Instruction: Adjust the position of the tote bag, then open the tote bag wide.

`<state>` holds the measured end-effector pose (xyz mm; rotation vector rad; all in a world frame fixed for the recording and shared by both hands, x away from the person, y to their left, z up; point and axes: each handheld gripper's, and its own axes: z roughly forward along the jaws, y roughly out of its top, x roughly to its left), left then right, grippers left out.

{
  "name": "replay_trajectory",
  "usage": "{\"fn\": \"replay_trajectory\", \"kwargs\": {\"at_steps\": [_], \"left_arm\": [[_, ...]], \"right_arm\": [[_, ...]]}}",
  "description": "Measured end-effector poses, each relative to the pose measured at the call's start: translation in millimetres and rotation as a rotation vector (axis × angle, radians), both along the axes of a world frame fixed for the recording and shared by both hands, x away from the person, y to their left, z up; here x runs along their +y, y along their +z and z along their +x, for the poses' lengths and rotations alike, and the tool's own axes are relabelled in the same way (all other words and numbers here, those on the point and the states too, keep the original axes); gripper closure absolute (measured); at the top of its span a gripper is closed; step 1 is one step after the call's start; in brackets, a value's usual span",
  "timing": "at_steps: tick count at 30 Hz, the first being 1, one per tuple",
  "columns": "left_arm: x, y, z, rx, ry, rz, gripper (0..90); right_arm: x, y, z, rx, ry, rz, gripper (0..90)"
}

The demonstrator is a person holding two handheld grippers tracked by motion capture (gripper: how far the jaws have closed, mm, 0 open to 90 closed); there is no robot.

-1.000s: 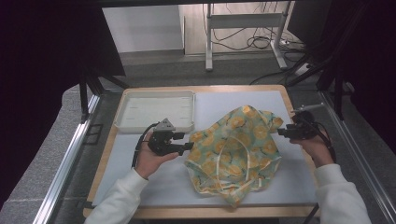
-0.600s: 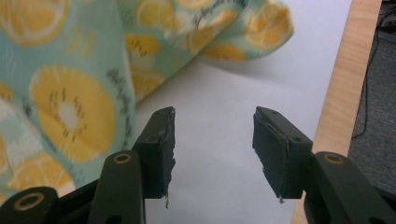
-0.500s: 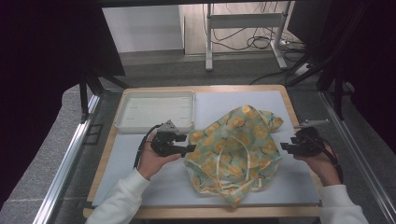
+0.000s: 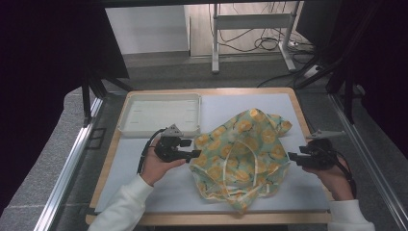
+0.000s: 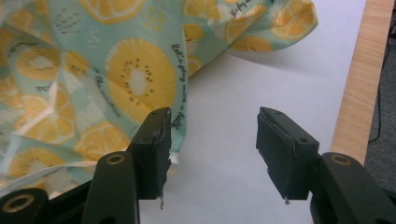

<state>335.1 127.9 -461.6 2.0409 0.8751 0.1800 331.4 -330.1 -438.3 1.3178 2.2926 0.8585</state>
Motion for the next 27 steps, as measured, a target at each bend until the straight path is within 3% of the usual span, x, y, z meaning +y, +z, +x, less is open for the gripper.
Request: {"fn": "replay_trajectory", "kwargs": {"at_steps": [7, 14, 27], "left_arm": [[0.2, 4.9, -3.8, -0.008, -0.004, -0.009, 40.4], [-8.1, 15.1, -12.1, -0.034, -0.042, -0.014, 40.3], [-30.3, 9.0, -20.6, -0.014, -0.117, 0.02, 39.6]], "right_arm": [[3.6, 8.8, -19.1, -0.029, 0.018, 0.022, 43.4], [13.5, 18.0, -28.7, -0.057, 0.053, 0.036, 42.3], [42.1, 7.0, -28.7, -0.021, 0.139, 0.019, 38.3]]}}
